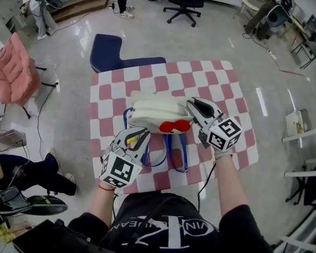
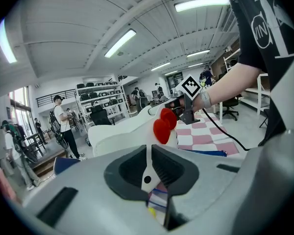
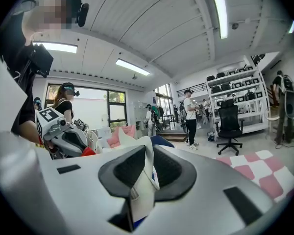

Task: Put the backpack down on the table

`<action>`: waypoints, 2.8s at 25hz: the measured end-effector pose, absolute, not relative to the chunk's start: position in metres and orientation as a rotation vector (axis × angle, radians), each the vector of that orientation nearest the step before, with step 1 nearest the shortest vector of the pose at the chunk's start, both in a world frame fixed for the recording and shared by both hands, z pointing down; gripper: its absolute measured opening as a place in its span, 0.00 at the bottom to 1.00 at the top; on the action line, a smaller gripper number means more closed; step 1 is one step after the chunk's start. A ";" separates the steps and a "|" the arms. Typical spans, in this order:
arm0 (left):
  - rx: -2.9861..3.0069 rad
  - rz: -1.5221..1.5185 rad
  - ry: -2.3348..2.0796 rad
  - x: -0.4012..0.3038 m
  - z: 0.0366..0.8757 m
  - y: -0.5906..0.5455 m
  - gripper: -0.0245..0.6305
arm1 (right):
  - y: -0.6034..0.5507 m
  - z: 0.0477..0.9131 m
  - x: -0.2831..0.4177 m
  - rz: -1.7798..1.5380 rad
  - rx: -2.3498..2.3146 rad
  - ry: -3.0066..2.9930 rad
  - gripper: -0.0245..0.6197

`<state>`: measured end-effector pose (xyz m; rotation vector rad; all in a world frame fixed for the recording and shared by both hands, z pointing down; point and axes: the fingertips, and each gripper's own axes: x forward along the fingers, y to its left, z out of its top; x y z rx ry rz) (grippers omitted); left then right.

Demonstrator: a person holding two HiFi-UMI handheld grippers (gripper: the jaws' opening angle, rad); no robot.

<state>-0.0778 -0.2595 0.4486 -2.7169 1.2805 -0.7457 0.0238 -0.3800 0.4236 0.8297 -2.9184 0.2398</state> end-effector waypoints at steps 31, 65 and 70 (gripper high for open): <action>-2.746 -0.634 1.469 -0.068 0.442 -0.242 0.05 | -0.290 0.393 0.022 0.282 0.718 -2.992 0.04; -2.686 -0.487 1.798 -0.047 0.431 -0.153 0.05 | -0.165 0.405 0.018 0.303 0.572 -2.966 0.04; -2.658 -0.450 1.811 -0.048 0.422 -0.145 0.05 | -0.152 0.404 0.019 0.312 0.570 -2.980 0.04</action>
